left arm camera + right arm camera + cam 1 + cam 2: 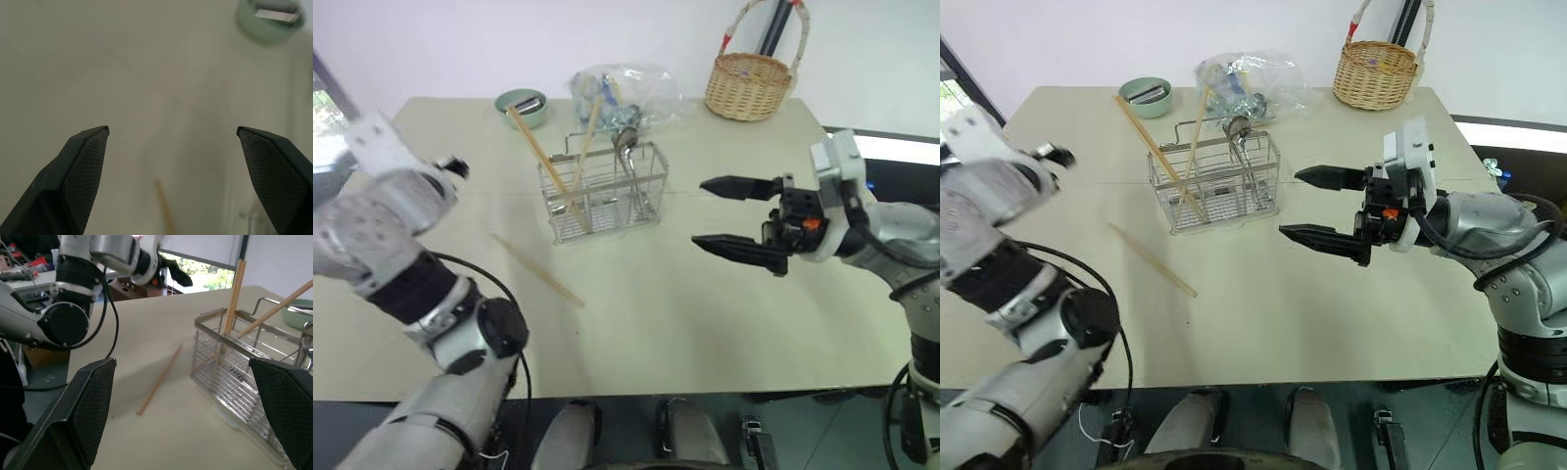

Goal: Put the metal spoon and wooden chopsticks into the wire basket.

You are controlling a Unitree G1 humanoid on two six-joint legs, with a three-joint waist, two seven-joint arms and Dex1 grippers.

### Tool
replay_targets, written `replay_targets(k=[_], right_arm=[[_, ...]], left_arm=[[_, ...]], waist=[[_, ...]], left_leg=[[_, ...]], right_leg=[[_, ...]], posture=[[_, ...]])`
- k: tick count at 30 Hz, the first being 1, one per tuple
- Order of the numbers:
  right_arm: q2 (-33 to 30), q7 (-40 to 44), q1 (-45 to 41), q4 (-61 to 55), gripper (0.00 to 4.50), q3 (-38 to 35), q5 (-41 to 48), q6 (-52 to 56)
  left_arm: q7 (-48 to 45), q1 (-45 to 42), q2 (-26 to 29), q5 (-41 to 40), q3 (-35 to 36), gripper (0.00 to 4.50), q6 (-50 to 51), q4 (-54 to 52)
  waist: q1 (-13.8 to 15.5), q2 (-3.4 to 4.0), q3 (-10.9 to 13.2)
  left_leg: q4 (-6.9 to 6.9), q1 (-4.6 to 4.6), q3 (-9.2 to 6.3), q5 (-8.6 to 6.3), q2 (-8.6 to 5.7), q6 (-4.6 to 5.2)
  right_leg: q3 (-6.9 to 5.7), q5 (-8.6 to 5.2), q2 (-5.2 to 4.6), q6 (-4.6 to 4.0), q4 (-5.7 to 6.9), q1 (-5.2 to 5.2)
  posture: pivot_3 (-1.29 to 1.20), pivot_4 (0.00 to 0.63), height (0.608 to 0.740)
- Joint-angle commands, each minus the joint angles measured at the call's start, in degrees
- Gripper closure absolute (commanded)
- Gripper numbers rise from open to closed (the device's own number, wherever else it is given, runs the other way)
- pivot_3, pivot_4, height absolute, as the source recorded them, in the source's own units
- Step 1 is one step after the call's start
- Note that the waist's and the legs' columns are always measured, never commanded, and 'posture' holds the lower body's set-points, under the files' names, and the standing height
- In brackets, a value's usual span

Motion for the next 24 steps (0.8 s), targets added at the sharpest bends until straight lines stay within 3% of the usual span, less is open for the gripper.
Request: replay_targets(k=[1,9,24], right_arm=[[-1.5,1.2,1.1,-3.3,0.00,-1.7,2.1,0.6],[-0.4,-3.9,3.4,-6.8,0.00,-3.1,6.0,2.9],[-0.6,-4.5,12.0,-11.5,0.00,-2.0,3.2,0.9]], left_arm=[[2.0,-0.4,-0.2,0.8,0.7,0.09,0.4,3.2],[-2.5,-1.3,-1.1,5.5,-1.8,0.09,0.4,17.1],[-8.4,-4.2,-4.2,16.5,-0.4,0.09,-4.7,29.1]], waist=[[0.0,-0.04,0.0],[0.1,-0.04,0.0],[0.3,0.11,-0.2]], left_leg=[[0.00,0.00,0.00,0.00,0.00,0.00],[0.00,0.02,0.03,-0.02,-0.01,-0.02],[0.01,0.08,0.13,-0.04,0.00,-0.02]], right_leg=[[-0.01,0.00,0.01,0.00,0.00,0.00],[-0.01,0.00,0.00,0.00,-0.03,0.03],[-0.04,-0.01,-0.04,0.02,-0.06,0.13]], posture=[[0.00,0.150,0.688],[0.00,0.150,0.688],[0.00,0.150,0.688]])
